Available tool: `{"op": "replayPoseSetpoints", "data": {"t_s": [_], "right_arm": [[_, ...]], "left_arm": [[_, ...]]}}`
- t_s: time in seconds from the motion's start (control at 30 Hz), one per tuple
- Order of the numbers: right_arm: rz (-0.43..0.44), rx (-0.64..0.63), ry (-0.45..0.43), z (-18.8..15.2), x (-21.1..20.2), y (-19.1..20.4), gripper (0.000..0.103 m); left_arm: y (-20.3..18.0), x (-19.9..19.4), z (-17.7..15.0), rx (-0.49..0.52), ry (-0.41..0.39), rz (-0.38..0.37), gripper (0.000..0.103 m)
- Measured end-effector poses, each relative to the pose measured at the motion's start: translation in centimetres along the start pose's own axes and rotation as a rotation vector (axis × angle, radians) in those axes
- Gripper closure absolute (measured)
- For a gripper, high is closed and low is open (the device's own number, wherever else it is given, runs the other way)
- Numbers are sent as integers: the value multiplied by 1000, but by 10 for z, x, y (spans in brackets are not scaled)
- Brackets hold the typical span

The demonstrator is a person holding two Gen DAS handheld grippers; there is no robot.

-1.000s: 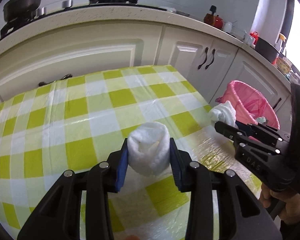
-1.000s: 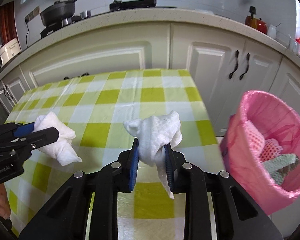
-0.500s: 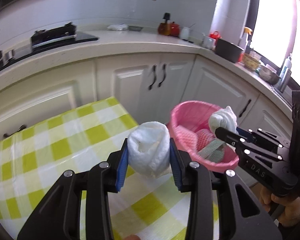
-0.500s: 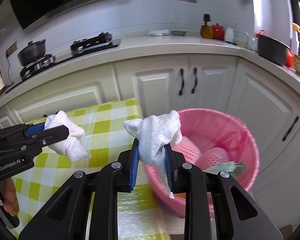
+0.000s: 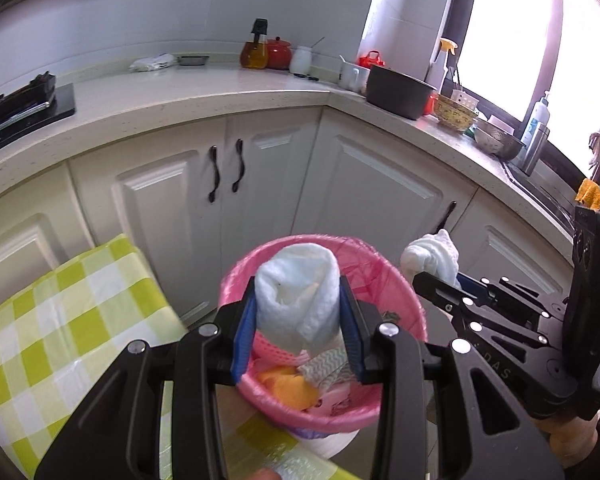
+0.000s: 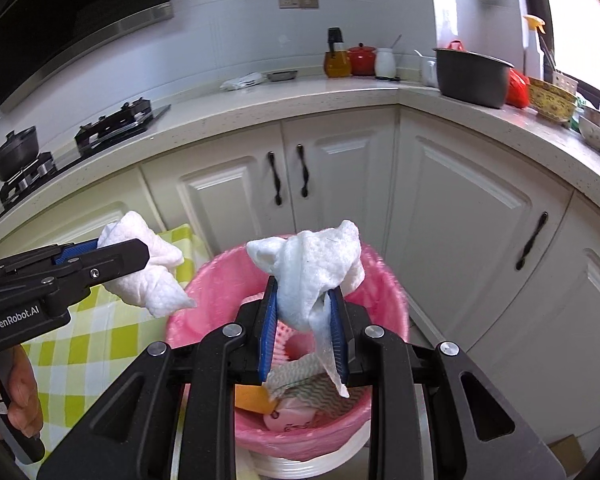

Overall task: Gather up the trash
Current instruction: 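Carry both tissues over the pink bin and open both tools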

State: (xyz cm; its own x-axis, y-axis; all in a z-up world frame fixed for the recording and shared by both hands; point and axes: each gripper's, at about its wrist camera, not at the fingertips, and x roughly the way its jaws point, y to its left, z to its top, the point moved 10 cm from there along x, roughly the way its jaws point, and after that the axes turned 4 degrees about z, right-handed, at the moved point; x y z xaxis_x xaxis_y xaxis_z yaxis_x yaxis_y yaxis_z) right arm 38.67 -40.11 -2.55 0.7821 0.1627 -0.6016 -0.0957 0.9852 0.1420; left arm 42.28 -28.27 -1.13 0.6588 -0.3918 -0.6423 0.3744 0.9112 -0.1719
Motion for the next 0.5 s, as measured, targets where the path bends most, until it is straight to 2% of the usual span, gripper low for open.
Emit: {"op": "replayPoseSetpoints", "data": {"t_s": [0.13, 0.23, 0.27, 0.3, 0.47, 0.5], "right_arm": [[-12, 19, -8, 3, 2, -15, 78], [-22, 30, -4, 3, 4, -25, 77], [-24, 33, -3, 3, 5, -27, 76], [-25, 40, -1, 2, 5, -29, 73], [-36, 51, -4, 2, 1, -36, 61], [-38, 52, -4, 1, -1, -36, 55]], "left_arm": [[-10, 18, 6, 8, 21, -17, 65], [-11, 30, 8, 12, 41, -13, 56], [-9, 32, 8, 7, 43, -11, 47], [-8, 34, 8, 0, 46, -10, 38], [-6, 31, 8, -5, 45, -3, 35], [-5, 27, 6, -7, 42, -4, 32]]}}
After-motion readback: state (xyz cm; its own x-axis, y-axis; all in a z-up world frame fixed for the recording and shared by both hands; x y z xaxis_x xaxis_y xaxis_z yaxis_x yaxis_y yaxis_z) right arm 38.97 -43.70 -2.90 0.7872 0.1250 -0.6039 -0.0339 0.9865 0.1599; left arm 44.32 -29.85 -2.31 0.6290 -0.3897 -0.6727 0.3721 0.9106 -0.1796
